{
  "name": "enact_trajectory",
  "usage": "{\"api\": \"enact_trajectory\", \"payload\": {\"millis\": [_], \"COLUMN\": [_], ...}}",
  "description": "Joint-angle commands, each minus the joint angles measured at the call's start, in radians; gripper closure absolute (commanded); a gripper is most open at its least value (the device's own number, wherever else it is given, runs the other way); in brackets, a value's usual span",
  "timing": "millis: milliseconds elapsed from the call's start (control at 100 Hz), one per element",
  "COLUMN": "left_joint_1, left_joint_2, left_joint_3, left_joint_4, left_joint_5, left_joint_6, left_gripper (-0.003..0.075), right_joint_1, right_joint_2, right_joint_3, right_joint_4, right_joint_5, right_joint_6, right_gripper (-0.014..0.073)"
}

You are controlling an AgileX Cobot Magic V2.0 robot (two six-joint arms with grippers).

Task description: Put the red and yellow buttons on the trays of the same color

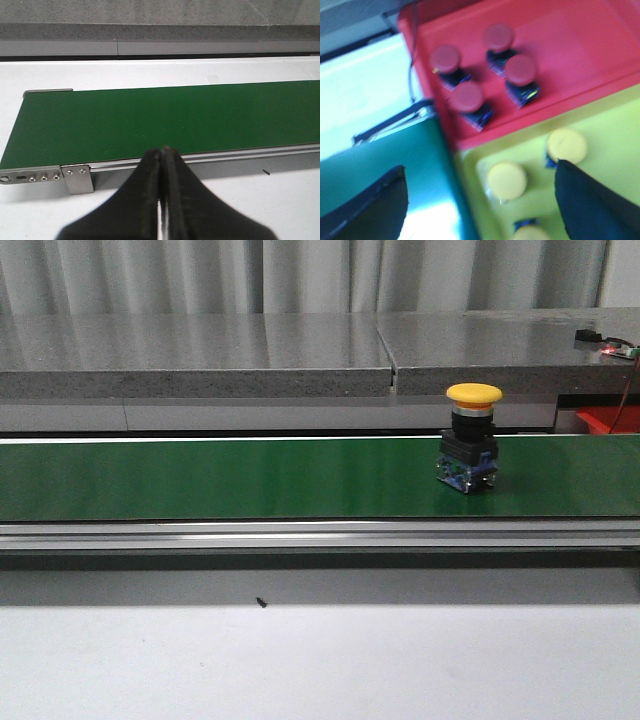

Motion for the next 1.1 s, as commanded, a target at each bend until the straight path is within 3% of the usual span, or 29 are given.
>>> {"api": "enact_trajectory", "payload": {"millis": [0, 380, 720, 1090], "left_joint_1": [-0.008, -0.008, -0.008, -0.008], "left_joint_2": [0.010, 0.010, 0.010, 0.010], "left_joint_3": [-0.025, -0.025, -0.025, -0.025], "left_joint_4": [-0.005, -0.005, -0.005, -0.005], "left_joint_5": [-0.070, -0.070, -0.070, -0.070], "left_joint_6": [-0.011, -0.011, -0.011, -0.011], "left_gripper": [0.0739, 0.0739, 0.0739, 0.0739], "right_joint_1": [0.041, 0.328, 0.403, 0.412], "right_joint_2": [-0.046, -0.039, 0.117, 0.246], "right_joint_3": [-0.022, -0.022, -0.024, -0.076], "right_joint_4": [0.006, 0.128, 0.246, 0.367], "right_joint_5": [0.036, 0.243, 0.212, 0.067], "right_joint_6": [-0.033, -0.435, -0.539, -0.587], "right_gripper": [-0.0008, -0.0008, -0.0008, -0.0007]}}
